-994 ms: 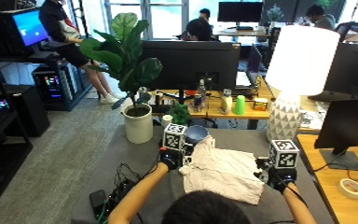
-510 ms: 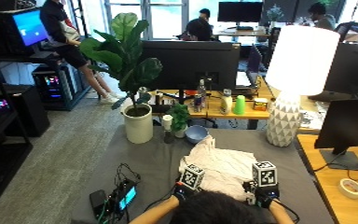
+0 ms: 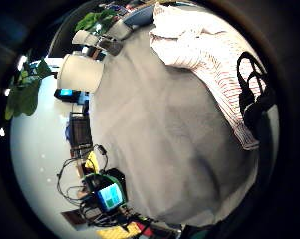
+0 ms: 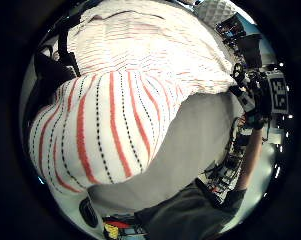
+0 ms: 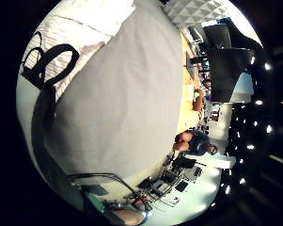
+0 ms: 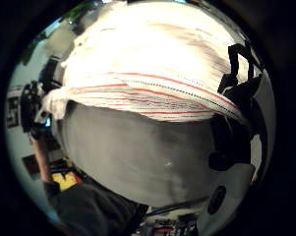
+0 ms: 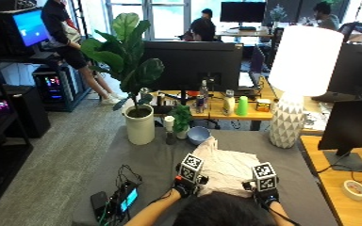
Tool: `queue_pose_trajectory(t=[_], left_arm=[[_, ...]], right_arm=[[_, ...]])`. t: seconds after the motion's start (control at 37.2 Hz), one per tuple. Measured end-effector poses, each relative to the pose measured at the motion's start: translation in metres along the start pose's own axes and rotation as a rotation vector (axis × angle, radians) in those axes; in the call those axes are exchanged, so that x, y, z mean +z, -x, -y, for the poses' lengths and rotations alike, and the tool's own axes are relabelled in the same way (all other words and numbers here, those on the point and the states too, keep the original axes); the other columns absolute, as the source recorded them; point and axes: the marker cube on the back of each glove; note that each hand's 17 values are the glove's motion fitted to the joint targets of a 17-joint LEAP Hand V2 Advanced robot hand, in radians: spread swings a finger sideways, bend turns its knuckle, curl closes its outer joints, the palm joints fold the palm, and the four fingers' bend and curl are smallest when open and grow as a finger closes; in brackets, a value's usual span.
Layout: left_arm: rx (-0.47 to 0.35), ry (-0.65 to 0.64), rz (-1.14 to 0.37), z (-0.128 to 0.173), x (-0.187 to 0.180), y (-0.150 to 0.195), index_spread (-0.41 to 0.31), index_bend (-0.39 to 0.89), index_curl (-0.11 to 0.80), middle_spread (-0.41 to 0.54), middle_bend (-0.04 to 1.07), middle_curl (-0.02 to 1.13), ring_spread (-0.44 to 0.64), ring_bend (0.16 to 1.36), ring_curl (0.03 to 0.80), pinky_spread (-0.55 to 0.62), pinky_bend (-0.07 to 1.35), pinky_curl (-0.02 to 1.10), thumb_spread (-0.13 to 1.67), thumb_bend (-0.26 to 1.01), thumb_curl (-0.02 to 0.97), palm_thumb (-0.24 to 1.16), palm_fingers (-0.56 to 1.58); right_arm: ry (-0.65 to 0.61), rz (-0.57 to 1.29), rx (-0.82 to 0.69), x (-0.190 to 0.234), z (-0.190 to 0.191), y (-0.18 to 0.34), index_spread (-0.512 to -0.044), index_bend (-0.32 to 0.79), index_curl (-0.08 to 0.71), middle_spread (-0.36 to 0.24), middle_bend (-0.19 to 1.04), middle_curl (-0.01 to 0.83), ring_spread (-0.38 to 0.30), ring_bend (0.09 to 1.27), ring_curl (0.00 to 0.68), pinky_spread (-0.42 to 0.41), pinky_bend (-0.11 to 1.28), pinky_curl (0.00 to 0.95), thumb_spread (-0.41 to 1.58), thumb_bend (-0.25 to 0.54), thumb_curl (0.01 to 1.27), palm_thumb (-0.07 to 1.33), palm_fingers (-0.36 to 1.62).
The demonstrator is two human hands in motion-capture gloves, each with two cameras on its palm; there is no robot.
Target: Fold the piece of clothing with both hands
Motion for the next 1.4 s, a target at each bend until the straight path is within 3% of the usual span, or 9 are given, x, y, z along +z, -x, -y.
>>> queue_pose_trajectory(t=[0.4, 0.48, 0.59, 0.81, 0.94, 1.02, 1.13, 1.26, 1.4], left_arm=[[0.182, 0.133, -0.046, -0.084, -0.14, 0.016, -0.28, 0.17, 0.379, -0.325, 0.46, 0.46, -0.37, 0.66, 0.397, -0.37, 0.43, 0.4, 1.29, 0.18, 0.287, 0.58, 1.26], [0.163, 0.102, -0.029, -0.086, -0.17, 0.022, -0.284, 0.18, 0.388, -0.328, 0.47, 0.47, -0.37, 0.67, 0.407, -0.37, 0.41, 0.4, 1.3, 0.17, 0.293, 0.58, 1.26], [0.041, 0.067, 0.027, -0.05, -0.193, 0.033, -0.289, 0.18, 0.4, -0.332, 0.47, 0.48, -0.37, 0.68, 0.419, -0.37, 0.4, 0.4, 1.29, 0.16, 0.31, 0.59, 1.26], [-0.18, 0.154, 0.125, 0.041, -0.154, 0.028, -0.292, 0.18, 0.417, -0.337, 0.47, 0.5, -0.37, 0.67, 0.433, -0.37, 0.37, 0.41, 1.26, 0.12, 0.343, 0.61, 1.24], [-0.31, 0.065, 0.096, 0.07, -0.118, 0.032, -0.277, 0.11, 0.404, -0.33, 0.45, 0.5, -0.36, 0.64, 0.431, -0.35, 0.38, 0.42, 1.26, 0.09, 0.352, 0.6, 1.13], [-0.344, -0.089, 0.077, 0.081, -0.116, 0.039, -0.238, 0.08, 0.382, -0.284, 0.28, 0.46, -0.33, 0.58, 0.421, -0.32, 0.43, 0.43, 1.28, 0.05, 0.334, 0.54, 0.85], [-0.32, -0.161, 0.024, 0.071, -0.13, 0.036, -0.192, 0.12, 0.38, -0.22, 0.14, 0.45, -0.26, 0.56, 0.435, -0.26, 0.47, 0.46, 1.27, -0.01, 0.297, 0.46, 0.65], [-0.143, 0.044, -0.199, 0.029, -0.127, 0.007, -0.167, 0.13, 0.361, -0.177, 0.1, 0.38, -0.21, 0.52, 0.393, -0.21, 0.48, 0.43, 1.27, -0.03, 0.271, 0.39, 0.64], [-0.137, 0.174, -0.232, 0.004, -0.079, -0.007, -0.156, 0.18, 0.372, -0.13, 0.09, 0.34, -0.15, 0.5, 0.382, -0.16, 0.46, 0.42, 1.27, -0.04, 0.248, 0.33, 0.58]], right_arm=[[0.07, 0.026, -0.122, -0.111, -0.069, -0.004, -0.26, 0.16, 0.307, -0.149, 0.4, 0.457, -0.202, 0.71, 0.446, -0.258, 0.61, 0.435, 1.07, 0.145, 0.34, 1.02, 1.31], [0.058, 0.004, -0.1, -0.144, -0.074, -0.008, -0.259, 0.16, 0.318, -0.155, 0.41, 0.46, -0.204, 0.71, 0.45, -0.262, 0.62, 0.441, 1.07, 0.133, 0.34, 1.03, 1.31], [0.046, -0.044, -0.019, -0.176, -0.048, -0.015, -0.259, 0.16, 0.329, -0.158, 0.42, 0.465, -0.206, 0.72, 0.455, -0.265, 0.62, 0.445, 1.07, 0.113, 0.34, 1.03, 1.31], [0.086, -0.053, 0.141, -0.119, 0.074, -0.016, -0.26, 0.16, 0.347, -0.164, 0.44, 0.48, -0.208, 0.71, 0.461, -0.268, 0.61, 0.451, 1.08, 0.089, 0.34, 1.05, 1.29], [0.0, 0.0, 0.236, -0.11, 0.077, -0.003, -0.259, 0.15, 0.352, -0.159, 0.46, 0.487, -0.207, 0.71, 0.463, -0.265, 0.6, 0.451, 1.09, 0.084, 0.34, 1.08, 1.27], [-0.058, 0.024, 0.278, -0.109, 0.075, -0.01, -0.261, 0.11, 0.341, -0.152, 0.44, 0.484, -0.205, 0.71, 0.464, -0.264, 0.59, 0.45, 1.11, 0.081, 0.34, 1.09, 1.2], [-0.109, 0.021, 0.311, -0.116, 0.069, -0.025, -0.266, 0.11, 0.333, -0.146, 0.39, 0.472, -0.206, 0.66, 0.454, -0.264, 0.58, 0.441, 1.13, 0.07, 0.35, 1.09, 1.14], [0.043, 0.072, 0.342, -0.074, 0.079, -0.054, -0.266, 0.11, 0.32, -0.142, 0.36, 0.463, -0.207, 0.64, 0.446, -0.262, 0.56, 0.433, 1.15, 0.051, 0.35, 1.08, 1.13], [0.205, 0.149, 0.475, -0.022, 0.055, -0.052, -0.268, 0.09, 0.3, -0.126, 0.31, 0.449, -0.183, 0.58, 0.428, -0.227, 0.55, 0.424, 1.18, -0.02, 0.34, 0.98, 1.02]])
